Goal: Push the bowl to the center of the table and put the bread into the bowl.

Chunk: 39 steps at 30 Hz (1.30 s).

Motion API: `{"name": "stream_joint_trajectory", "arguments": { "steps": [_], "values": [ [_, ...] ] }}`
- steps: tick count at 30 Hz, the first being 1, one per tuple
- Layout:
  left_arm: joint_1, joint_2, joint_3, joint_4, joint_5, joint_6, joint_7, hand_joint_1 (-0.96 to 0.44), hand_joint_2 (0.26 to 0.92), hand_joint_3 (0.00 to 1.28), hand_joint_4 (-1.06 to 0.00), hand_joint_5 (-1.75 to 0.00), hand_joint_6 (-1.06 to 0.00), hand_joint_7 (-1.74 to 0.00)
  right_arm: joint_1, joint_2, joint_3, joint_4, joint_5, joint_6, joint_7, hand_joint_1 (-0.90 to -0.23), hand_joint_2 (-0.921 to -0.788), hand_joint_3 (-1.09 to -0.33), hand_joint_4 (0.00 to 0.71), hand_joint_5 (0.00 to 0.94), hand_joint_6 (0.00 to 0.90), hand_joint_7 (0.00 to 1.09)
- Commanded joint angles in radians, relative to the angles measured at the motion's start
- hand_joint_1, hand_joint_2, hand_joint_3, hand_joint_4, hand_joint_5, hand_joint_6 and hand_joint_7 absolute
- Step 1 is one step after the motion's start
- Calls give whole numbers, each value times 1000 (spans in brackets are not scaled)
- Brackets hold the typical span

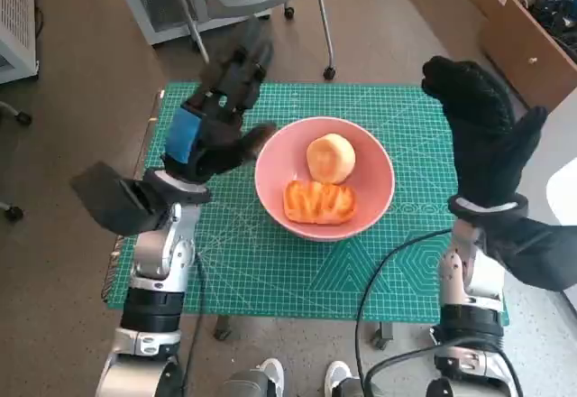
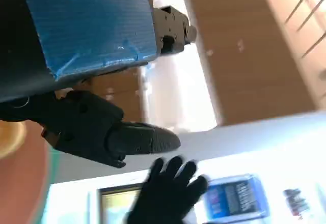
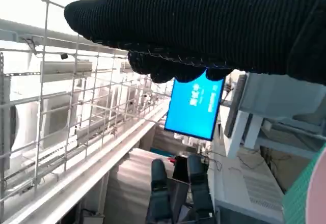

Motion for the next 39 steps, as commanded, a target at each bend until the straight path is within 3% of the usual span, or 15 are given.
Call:
{"name": "stream_joint_trajectory", "arguments": {
  "steps": [1, 17, 22, 39],
  "values": [
    [19, 9, 8, -27, 26, -13, 1, -560, 921, 354, 0, 0, -122, -27, 16, -11, 7, -7, -19, 19, -14, -482, -921, -635, 309, 2, 135, 462],
    [30, -37, 61, -70, -38, -15, 13, -586, 921, 382, 1, 1, -96, -44, 0, -18, 14, -30, -32, 40, -38, -488, -921, -638, 317, 5, 138, 476],
    [27, -53, 69, -63, -38, -27, 27, -580, 919, 377, -6, -3, -12, -316, -9, -25, 16, -49, -35, 56, -47, -489, -921, -638, 318, 5, 146, 484],
    [36, -64, 62, -103, -28, -9, 50, -578, 881, 358, -30, -19, 1, -405, -55, -29, 25, -56, -40, 93, -66, -540, -921, -587, 323, 5, 157, 488]
  ]
}}
